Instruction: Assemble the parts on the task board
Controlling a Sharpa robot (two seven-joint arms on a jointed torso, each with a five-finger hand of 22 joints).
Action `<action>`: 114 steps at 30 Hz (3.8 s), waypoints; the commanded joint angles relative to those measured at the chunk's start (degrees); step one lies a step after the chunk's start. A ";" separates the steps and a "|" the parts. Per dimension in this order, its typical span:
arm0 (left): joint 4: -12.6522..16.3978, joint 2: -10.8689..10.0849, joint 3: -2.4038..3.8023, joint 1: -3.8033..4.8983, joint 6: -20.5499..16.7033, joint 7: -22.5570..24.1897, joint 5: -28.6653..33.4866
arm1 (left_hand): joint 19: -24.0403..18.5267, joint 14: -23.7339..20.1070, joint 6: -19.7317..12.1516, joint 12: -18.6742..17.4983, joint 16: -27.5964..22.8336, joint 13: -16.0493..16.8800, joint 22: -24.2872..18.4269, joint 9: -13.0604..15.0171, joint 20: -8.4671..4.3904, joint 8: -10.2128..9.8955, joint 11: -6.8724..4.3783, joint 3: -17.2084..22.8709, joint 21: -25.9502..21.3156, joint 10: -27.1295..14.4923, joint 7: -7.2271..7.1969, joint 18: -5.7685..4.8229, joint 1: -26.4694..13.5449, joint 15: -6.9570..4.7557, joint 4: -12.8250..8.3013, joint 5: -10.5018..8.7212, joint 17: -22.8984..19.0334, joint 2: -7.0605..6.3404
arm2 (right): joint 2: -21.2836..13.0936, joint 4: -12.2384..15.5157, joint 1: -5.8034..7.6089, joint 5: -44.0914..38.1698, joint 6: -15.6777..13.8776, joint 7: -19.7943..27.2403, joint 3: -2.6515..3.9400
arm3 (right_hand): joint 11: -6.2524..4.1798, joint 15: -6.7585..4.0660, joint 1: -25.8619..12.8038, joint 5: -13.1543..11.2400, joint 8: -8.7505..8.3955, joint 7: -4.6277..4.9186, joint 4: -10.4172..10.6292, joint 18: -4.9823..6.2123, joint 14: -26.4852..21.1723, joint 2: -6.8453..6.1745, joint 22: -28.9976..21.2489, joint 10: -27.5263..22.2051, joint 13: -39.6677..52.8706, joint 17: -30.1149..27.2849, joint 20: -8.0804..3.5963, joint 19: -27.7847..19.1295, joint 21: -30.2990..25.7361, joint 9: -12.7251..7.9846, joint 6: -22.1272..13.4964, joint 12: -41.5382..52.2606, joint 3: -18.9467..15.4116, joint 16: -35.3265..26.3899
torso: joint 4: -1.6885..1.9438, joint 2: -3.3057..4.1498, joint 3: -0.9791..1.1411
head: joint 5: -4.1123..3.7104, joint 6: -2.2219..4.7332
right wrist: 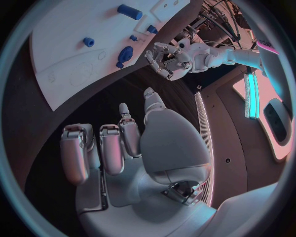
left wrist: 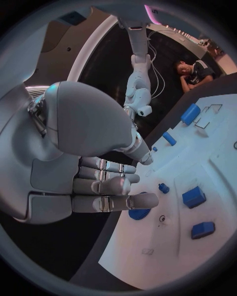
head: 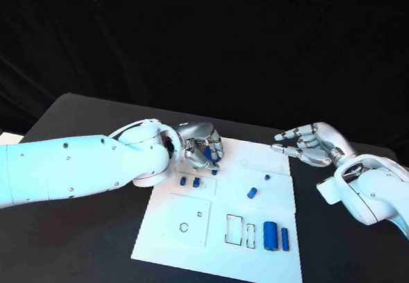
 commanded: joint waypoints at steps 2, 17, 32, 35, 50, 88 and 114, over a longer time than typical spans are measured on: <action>-1.54 1.60 -0.12 -0.04 3.05 1.54 -8.52 | 1.33 1.07 1.24 -1.69 1.37 -2.53 -0.43 -1.22 -0.13 -1.31 0.06 0.31 -0.31 -0.39 -0.19 0.50 1.40 -0.09 -0.56 0.16 0.75 0.56 | 0.26 -0.08 -0.07 0.05 0.26 0.84 0.00 | 0.04 -0.12 0.33 0.45 0.08 -0.11 0.01 1.15 4.00 0.16 8.99 -0.59 5.88 6.87 -0.16 2.60 -0.48 0.03 0.04 -0.62 -0.41 -0.50 | -0.25 0.24 0.04 | -0.03 0.08; -5.30 4.78 -0.22 -0.10 9.65 0.37 -10.60 | 11.49 11.09 5.14 -5.92 16.43 -9.92 15.59 -4.32 -1.16 -5.43 -0.67 0.17 22.54 4.10 -0.83 -3.07 -0.43 -0.97 -0.30 -0.87 17.40 -0.28 | 0.39 -0.06 -0.08 0.11 0.25 0.93 0.00 | 0.04 -0.13 0.36 0.59 0.08 -0.11 0.01 1.17 3.97 0.19 8.90 -0.65 5.80 6.77 -0.16 2.55 -0.54 0.02 0.02 -0.75 -0.45 -0.58 | -0.28 0.39 0.06 | -0.02 -0.06; -7.27 5.97 -0.20 -0.28 9.58 -0.99 -11.12 | 12.64 11.98 6.58 -7.10 17.49 -11.53 18.74 -4.88 -1.42 -6.42 -0.88 0.78 26.70 6.32 -0.84 -3.67 0.17 -1.19 -0.55 -0.77 18.39 0.66 | 0.66 -0.12 -0.08 0.09 0.48 1.02 0.00 | 0.04 -0.13 0.42 0.73 0.09 -0.11 0.00 1.14 4.01 0.24 9.01 -0.58 5.86 6.92 -0.16 2.61 -0.48 0.02 0.02 -0.60 -0.46 -0.50 | -0.28 0.35 0.09 | 0.23 -0.12; -7.59 6.21 -0.19 -0.30 9.45 -1.08 -11.14 | 12.70 12.06 6.87 -7.42 17.59 -11.87 19.04 -4.98 -1.43 -6.61 -0.86 1.23 27.05 6.66 -0.79 -3.73 0.47 -1.18 -0.70 -0.76 18.45 0.96 | 0.71 -0.14 -0.08 0.09 0.50 1.03 0.00 | 0.04 -0.13 0.42 0.73 0.09 -0.11 0.00 1.14 4.01 0.24 9.01 -0.58 5.86 6.92 -0.16 2.61 -0.48 0.02 0.02 -0.60 -0.46 -0.50 | -0.27 0.37 0.07 | 0.28 -0.14; -8.41 6.88 -0.18 -0.60 12.30 -2.37 -11.15 | 12.78 12.16 7.79 -8.11 17.67 -12.62 19.58 -5.15 -1.44 -6.96 -0.82 2.16 27.61 7.78 -0.69 -3.82 0.59 -1.13 -0.89 -0.77 18.32 1.35 | 0.72 -0.08 -0.09 0.10 0.63 1.02 0.00 | 0.04 -0.13 0.42 0.73 0.09 -0.11 0.00 1.14 4.01 0.24 9.01 -0.58 5.86 6.92 -0.16 2.61 -0.48 0.02 0.02 -0.60 -0.46 -0.50 | -0.30 0.33 0.12 | 0.39 -0.34; -8.37 6.67 -0.08 -0.98 9.35 -2.48 -10.76 | 13.19 12.25 12.30 -12.58 18.02 -13.61 22.73 -5.00 -2.02 -8.42 -1.48 8.56 31.23 13.86 -0.81 -4.39 1.86 -1.70 -4.44 -6.66 17.99 3.63 | 0.72 0.03 -0.09 0.10 0.59 1.11 0.01 | 0.04 -0.13 0.42 0.73 0.09 -0.11 0.00 1.14 4.01 0.24 9.01 -0.58 5.86 6.92 -0.16 2.61 -0.48 0.02 0.02 -0.60 -0.46 -0.50 | -0.32 0.34 0.08 | 0.40 -0.53; -2.38 -0.75 1.48 -1.00 2.57 0.07 -5.43 | 13.14 12.18 12.81 -16.27 18.19 -13.61 23.30 -5.30 -1.44 -10.31 -0.48 11.96 31.58 14.33 0.40 -4.48 0.43 -0.94 -6.26 -5.62 17.70 2.54 | 0.53 -0.01 -0.09 0.10 0.56 1.23 0.01 | 0.02 -0.14 0.55 0.93 0.13 -0.13 -0.04 1.12 4.05 0.39 9.09 -0.47 5.93 7.08 -0.17 2.65 -0.45 0.03 0.07 -0.39 -0.50 -0.42 | -0.29 0.35 0.08 | 0.31 -0.04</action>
